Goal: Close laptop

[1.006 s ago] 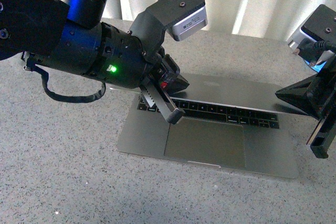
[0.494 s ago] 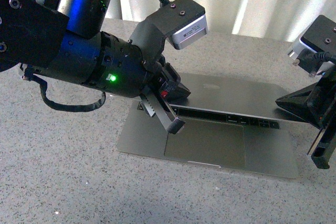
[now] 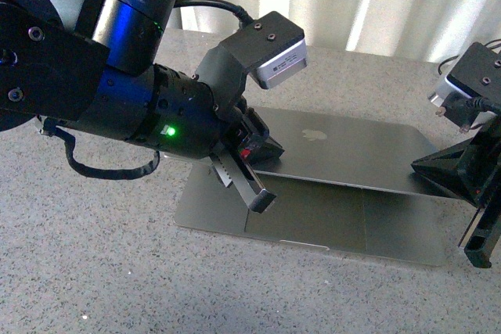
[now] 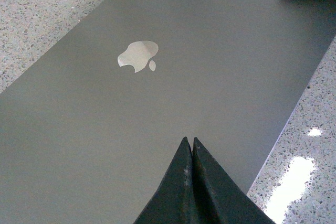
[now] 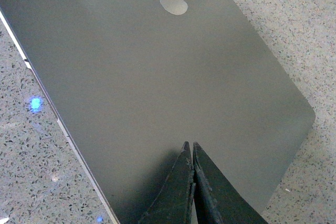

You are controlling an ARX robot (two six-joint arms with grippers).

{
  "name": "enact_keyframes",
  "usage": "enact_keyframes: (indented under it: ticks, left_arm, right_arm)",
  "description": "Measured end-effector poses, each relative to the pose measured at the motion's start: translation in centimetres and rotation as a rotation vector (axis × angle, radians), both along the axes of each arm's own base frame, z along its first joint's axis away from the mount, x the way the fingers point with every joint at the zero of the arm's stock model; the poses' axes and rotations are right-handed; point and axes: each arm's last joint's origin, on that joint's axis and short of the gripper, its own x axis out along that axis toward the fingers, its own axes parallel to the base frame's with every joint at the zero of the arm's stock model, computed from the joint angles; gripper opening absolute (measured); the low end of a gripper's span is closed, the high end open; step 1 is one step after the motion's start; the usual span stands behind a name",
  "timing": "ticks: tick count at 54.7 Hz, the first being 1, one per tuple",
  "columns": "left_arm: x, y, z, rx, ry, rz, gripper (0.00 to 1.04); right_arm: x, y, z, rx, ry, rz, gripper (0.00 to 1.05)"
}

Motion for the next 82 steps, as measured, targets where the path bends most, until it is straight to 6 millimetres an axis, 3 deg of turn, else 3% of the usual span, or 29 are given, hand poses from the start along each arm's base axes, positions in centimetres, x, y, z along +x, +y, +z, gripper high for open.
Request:
enact_keyframes:
  ticks: [33,82]
  left_arm:
    - [0.1,0.0,-1.9,-0.019,0.046,0.017,0.04]
    - [-0.4,0.1,-2.9,-0.043,0.073,0.039,0.04]
  right_arm:
    - [0.1,-0.6,-1.8,0.001,0.046,-0.017,0.01]
    - [-0.3,-0.6,-2.2,-0.006,0.055,-0.009,0.01]
